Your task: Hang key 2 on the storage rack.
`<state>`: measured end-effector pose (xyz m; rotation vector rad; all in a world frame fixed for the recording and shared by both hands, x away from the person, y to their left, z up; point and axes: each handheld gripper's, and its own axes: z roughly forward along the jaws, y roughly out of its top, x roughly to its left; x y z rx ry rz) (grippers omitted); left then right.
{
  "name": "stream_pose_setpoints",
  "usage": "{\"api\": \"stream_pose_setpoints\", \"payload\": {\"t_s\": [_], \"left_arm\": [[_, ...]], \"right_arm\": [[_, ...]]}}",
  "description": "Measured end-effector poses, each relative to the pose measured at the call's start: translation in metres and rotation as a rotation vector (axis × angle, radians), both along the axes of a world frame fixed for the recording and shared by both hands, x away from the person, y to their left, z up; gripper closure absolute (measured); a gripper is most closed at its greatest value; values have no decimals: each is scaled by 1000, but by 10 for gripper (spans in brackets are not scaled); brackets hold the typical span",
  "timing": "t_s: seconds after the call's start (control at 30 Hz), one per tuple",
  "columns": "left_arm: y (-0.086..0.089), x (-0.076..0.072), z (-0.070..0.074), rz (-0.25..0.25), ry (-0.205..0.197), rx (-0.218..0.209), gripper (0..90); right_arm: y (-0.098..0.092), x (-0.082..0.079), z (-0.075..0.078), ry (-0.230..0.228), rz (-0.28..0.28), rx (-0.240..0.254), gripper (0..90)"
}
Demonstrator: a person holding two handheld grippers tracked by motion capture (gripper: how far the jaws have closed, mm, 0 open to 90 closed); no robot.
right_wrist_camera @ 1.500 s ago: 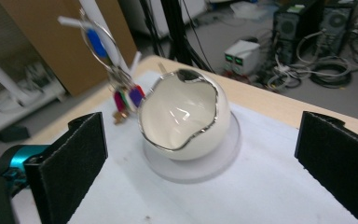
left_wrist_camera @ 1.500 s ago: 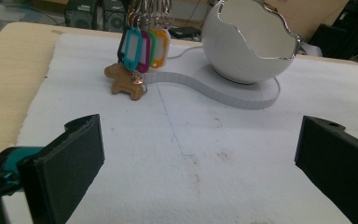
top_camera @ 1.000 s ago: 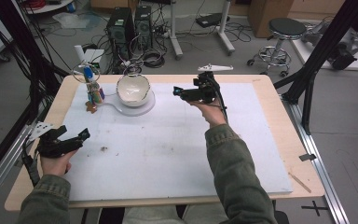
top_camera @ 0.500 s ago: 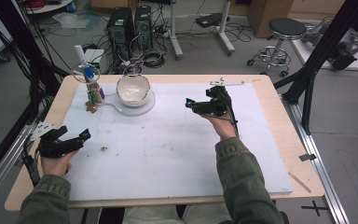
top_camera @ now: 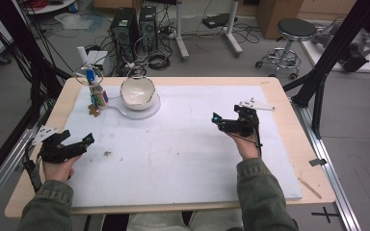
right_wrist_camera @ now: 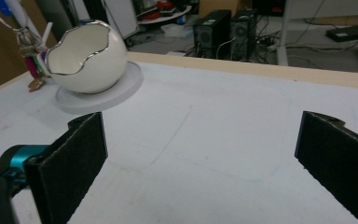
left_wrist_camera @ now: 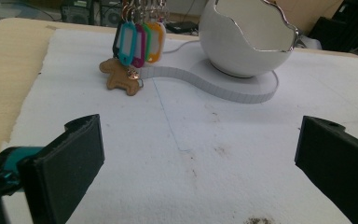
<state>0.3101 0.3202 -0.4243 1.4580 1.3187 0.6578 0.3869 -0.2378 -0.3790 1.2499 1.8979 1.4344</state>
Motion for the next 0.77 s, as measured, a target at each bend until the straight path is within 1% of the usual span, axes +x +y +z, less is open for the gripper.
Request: {"api": "stream_pose_setpoints", "payload": {"t_s": [0.1, 0.17, 0.23, 0.33, 0.43, 0.63, 0.7, 0.77], "left_arm": [[-1, 0, 0, -3, 2, -1, 17], [-1, 0, 0, -3, 5, 2, 17], [-1, 0, 0, -3, 4, 0, 17], [-1, -1, 0, -1, 2, -4, 17], [-1, -1, 0, -4, 2, -5, 17], [-1, -2, 1, -7, -1, -8, 17], [-1, -2, 1, -8, -2, -6, 17], [-1, -2, 1, -11, -2, -7, 17]], "right_arm": [[-10, -6, -7, -1, -25, 8, 13], [-16, -11, -11, -9, -41, 5, 13], [-20, -16, -14, -16, -52, -6, 13], [-25, -25, -19, -46, -80, -34, 13], [-28, -31, -23, -53, -94, -47, 13], [-26, -33, -26, -68, -98, -82, 13], [-26, -33, -26, -68, -103, -85, 13], [-28, -34, -25, -67, -104, -75, 13]]}}
